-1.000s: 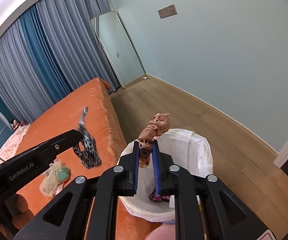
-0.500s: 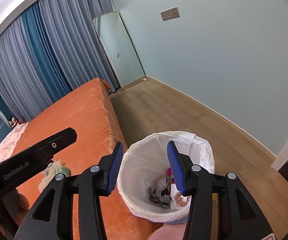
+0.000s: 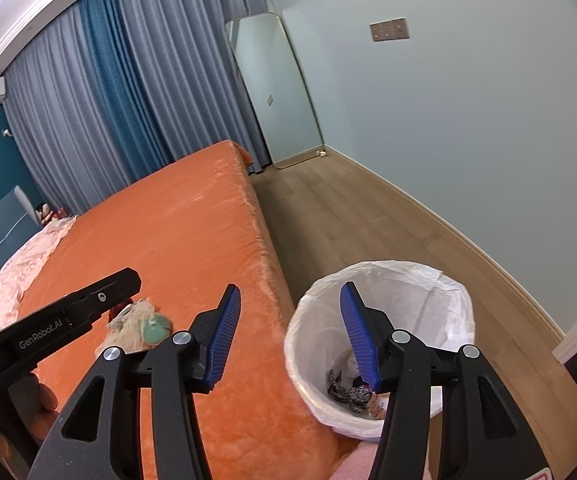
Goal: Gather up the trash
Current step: 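Move both open tools back over the items on the bed, then grasp the tulle mesh bag with the left tool while the right tool grasps the white-pink paper packet, then carry mesh bag and packet over the wastebasket and open both tools to drop them, then move both open tools back over the beige sock and grey pouch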
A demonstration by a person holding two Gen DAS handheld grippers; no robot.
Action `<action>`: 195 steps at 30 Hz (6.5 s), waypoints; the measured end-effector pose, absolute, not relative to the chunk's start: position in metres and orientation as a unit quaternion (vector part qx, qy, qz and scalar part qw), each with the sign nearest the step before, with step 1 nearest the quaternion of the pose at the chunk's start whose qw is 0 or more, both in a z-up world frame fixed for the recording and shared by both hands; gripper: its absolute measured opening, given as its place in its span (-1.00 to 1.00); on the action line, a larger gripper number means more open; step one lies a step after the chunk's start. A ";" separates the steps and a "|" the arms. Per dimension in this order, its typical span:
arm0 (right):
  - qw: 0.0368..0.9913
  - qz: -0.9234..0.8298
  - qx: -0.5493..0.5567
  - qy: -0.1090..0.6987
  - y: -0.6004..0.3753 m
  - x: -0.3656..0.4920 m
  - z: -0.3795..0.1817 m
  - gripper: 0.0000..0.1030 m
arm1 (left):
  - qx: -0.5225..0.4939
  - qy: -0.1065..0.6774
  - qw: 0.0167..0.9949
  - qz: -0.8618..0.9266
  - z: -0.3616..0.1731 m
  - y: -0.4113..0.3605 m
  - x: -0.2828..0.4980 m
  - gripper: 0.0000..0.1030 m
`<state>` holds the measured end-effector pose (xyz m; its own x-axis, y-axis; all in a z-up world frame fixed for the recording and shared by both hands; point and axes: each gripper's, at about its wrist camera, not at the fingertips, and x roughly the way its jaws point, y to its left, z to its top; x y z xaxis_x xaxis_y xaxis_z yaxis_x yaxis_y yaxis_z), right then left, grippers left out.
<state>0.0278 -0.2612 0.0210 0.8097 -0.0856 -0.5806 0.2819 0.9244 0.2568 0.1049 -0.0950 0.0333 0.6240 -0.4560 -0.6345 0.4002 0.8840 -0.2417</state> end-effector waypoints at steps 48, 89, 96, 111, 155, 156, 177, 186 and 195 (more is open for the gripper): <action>0.872 0.078 0.083 0.476 -0.038 0.187 -0.122 -0.01 | -0.179 0.505 0.844 -0.039 -0.149 0.136 0.232 -0.80; 0.877 0.125 0.115 0.450 -0.034 0.163 -0.097 -0.78 | -0.265 0.525 0.808 -0.015 -0.172 0.167 0.227 -0.77; 0.889 0.124 0.126 0.423 -0.042 0.164 -0.069 -0.78 | -0.249 0.479 0.841 -0.025 -0.126 0.171 0.208 -0.94; 0.931 0.103 0.153 0.316 -0.095 0.122 0.030 -0.80 | -0.184 0.396 0.894 -0.100 0.010 0.121 0.147 -0.94; 0.929 -0.135 0.255 0.230 -0.335 -0.010 0.037 -0.80 | -0.045 0.320 0.853 -0.409 0.121 -0.193 0.082 -0.93; 0.928 -0.139 0.256 0.231 -0.336 -0.012 0.035 -0.80 | -0.043 0.318 0.853 -0.412 0.119 -0.199 0.081 -0.92; 0.925 -0.124 0.235 0.272 -0.310 0.007 0.024 -0.51 | -0.025 0.357 0.889 -0.284 0.052 -0.147 0.096 -0.15; 0.932 -0.087 0.206 0.286 -0.275 0.024 0.029 -0.39 | -0.034 0.362 0.900 -0.241 0.046 -0.104 0.097 -0.15; 0.937 -0.049 0.167 0.302 -0.231 0.044 0.035 -0.32 | -0.047 0.364 0.906 -0.211 0.042 -0.064 0.097 -0.15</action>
<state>0.0436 -0.2309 0.0355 0.8125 0.0096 -0.5829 0.1917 0.9398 0.2828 0.0972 -0.0639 0.0422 0.6458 -0.4166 -0.6398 0.3480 0.9065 -0.2390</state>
